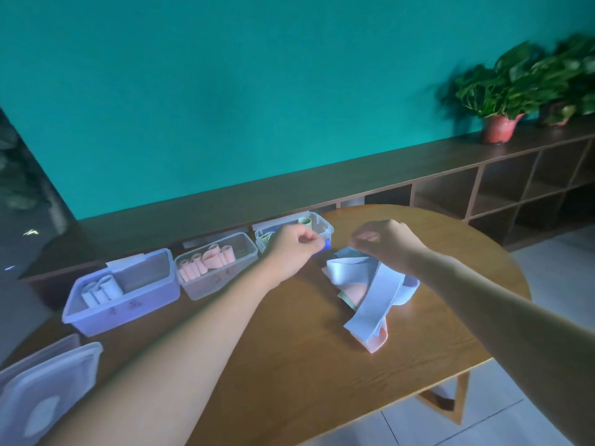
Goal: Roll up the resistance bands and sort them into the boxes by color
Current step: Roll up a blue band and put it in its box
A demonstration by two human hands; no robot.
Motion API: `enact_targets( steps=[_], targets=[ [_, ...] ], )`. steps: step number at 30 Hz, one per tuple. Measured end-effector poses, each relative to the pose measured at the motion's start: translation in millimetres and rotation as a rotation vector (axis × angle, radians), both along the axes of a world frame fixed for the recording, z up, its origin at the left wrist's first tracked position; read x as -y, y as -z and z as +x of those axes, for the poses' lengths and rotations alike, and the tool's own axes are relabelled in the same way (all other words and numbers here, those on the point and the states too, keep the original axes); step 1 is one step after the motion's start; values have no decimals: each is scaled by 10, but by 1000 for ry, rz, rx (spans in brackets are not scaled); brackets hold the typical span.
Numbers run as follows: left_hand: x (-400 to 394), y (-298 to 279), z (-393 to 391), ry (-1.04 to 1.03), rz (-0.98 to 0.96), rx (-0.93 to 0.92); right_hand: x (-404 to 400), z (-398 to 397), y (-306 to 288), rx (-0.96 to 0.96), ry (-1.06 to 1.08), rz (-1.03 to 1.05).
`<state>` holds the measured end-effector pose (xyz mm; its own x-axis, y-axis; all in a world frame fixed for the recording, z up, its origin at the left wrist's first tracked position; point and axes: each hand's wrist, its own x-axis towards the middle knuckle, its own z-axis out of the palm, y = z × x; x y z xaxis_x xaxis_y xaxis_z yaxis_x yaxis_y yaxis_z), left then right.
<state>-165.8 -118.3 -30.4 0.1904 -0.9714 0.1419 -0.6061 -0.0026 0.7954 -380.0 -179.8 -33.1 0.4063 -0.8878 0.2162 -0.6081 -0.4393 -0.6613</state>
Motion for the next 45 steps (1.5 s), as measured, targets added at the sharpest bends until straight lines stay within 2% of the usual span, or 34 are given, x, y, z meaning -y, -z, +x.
enact_targets(
  steps=[6,12,18,23,29,34,40,45],
  targets=[
    [-297,236,-196,30,69,-6,-341,-324,310,-62,96,67],
    [-482,576,-494,82,171,62,-732,-353,906,-142,1,276],
    [-630,707,-467,56,257,146,-865,-183,1145,-204,68,249],
    [-735,651,-324,20,276,187,-848,-125,1067,-265,128,228],
    [-829,352,-237,-25,182,187,-828,-113,667,-57,141,181],
    [-955,-146,-296,-48,57,185,-886,-157,-31,109,77,-32],
    [-1227,-861,-383,-130,-156,192,-1114,-92,-1071,124,38,-297],
    [-1590,-1355,-289,-196,-295,197,-1452,5,-1635,212,-43,-390]
  ],
)
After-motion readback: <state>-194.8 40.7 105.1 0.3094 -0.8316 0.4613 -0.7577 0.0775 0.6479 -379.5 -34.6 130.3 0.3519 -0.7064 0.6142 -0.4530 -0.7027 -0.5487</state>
